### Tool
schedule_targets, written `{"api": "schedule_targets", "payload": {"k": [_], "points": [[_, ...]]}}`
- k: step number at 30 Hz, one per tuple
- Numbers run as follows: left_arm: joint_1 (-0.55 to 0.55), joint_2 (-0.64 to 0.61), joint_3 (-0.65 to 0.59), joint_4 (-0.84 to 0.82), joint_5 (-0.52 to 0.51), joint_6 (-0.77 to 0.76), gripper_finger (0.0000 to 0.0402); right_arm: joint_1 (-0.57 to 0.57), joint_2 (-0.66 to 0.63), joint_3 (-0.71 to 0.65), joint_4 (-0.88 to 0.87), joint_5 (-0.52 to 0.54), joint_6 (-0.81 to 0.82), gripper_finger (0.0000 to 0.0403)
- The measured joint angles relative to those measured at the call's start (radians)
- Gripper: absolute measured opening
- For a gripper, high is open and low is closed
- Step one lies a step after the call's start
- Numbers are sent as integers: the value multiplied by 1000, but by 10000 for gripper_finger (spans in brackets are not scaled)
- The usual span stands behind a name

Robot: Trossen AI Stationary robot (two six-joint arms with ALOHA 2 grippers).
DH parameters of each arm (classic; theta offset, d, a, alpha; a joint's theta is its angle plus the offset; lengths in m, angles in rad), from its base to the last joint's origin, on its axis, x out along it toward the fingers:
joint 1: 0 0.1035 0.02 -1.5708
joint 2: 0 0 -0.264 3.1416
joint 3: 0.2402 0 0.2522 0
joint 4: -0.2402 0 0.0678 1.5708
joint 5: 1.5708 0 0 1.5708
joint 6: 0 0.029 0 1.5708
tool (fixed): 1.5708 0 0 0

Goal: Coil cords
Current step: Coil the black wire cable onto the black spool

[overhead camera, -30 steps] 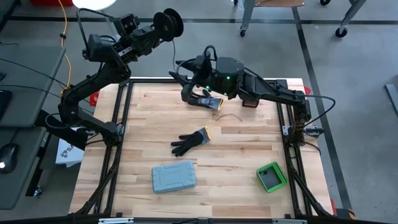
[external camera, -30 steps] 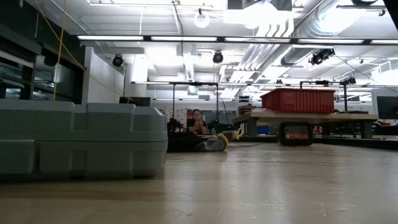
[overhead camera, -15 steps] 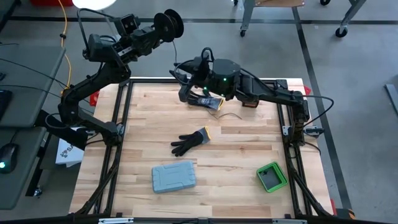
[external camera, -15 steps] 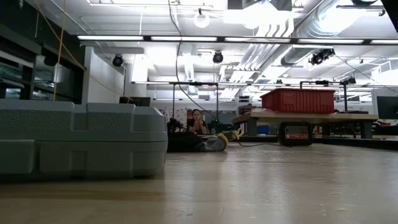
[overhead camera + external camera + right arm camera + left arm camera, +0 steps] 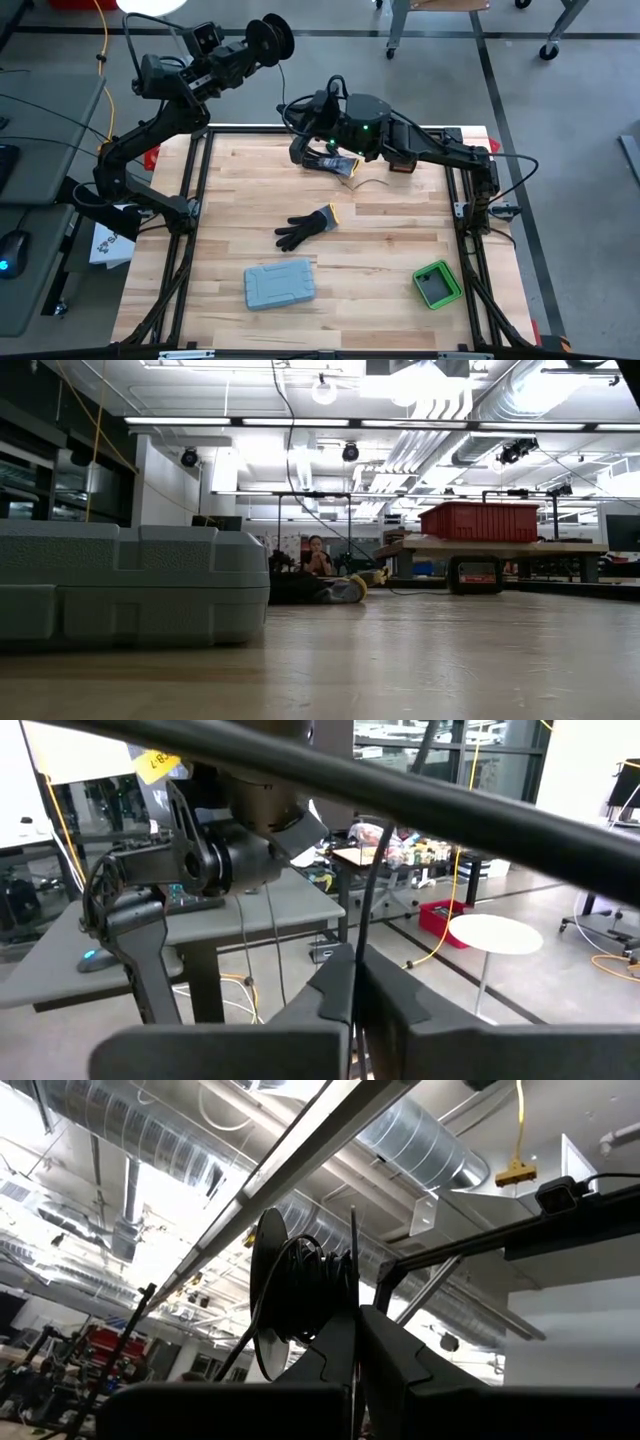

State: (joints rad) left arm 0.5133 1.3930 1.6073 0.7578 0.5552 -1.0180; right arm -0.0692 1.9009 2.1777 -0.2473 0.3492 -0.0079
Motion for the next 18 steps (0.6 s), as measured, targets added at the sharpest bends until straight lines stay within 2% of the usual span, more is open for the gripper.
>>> {"api": "schedule_targets", "payload": {"k": [10, 18], "points": [[44, -12, 0, -20, -1, 84, 1, 26, -14, 0, -80, -10, 1, 1], [154, -68, 0, -286, -8, 241, 1, 74, -65, 1, -183, -13, 0, 1]]}}
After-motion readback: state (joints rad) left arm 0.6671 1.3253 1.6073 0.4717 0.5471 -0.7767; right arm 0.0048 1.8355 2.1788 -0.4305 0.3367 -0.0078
